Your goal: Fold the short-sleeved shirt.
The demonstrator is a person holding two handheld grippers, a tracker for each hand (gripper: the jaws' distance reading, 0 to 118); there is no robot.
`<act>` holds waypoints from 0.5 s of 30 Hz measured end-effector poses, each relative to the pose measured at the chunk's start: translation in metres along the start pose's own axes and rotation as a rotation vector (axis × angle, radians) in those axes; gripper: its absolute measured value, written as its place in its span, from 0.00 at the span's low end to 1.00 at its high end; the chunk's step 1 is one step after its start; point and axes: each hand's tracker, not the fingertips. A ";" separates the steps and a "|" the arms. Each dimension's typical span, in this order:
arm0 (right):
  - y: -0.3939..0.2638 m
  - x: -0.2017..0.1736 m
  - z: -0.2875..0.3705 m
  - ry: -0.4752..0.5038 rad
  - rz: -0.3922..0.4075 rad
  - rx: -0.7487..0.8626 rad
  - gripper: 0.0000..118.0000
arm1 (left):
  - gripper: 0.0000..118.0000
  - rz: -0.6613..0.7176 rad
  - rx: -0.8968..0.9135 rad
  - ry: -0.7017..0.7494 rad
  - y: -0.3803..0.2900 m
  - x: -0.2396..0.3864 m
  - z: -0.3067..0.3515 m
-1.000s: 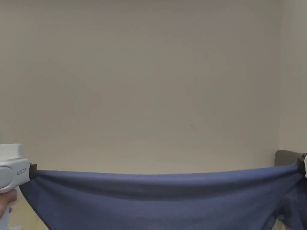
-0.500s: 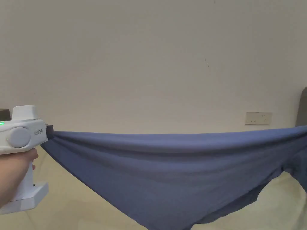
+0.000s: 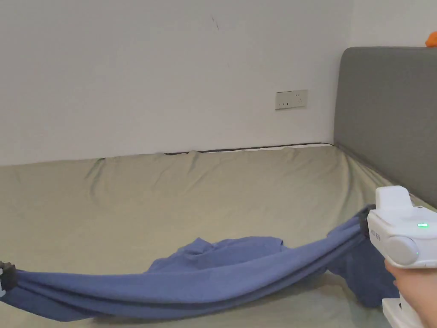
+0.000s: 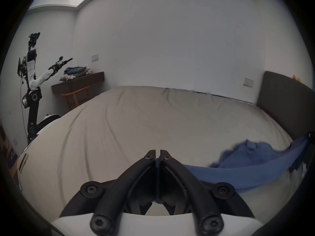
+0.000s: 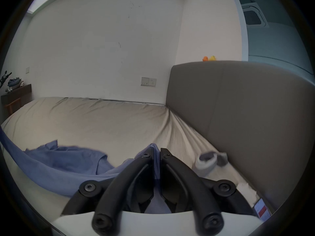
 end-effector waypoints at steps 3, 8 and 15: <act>-0.031 0.012 0.054 0.018 -0.001 0.005 0.05 | 0.00 -0.086 -0.002 -0.035 -0.028 -0.010 0.048; -0.066 0.039 0.132 0.031 0.006 0.012 0.05 | 0.00 -0.044 -0.015 -0.040 -0.063 -0.047 0.121; -0.111 0.088 0.243 0.064 -0.032 0.042 0.05 | 0.00 0.007 -0.009 -0.059 -0.121 -0.092 0.217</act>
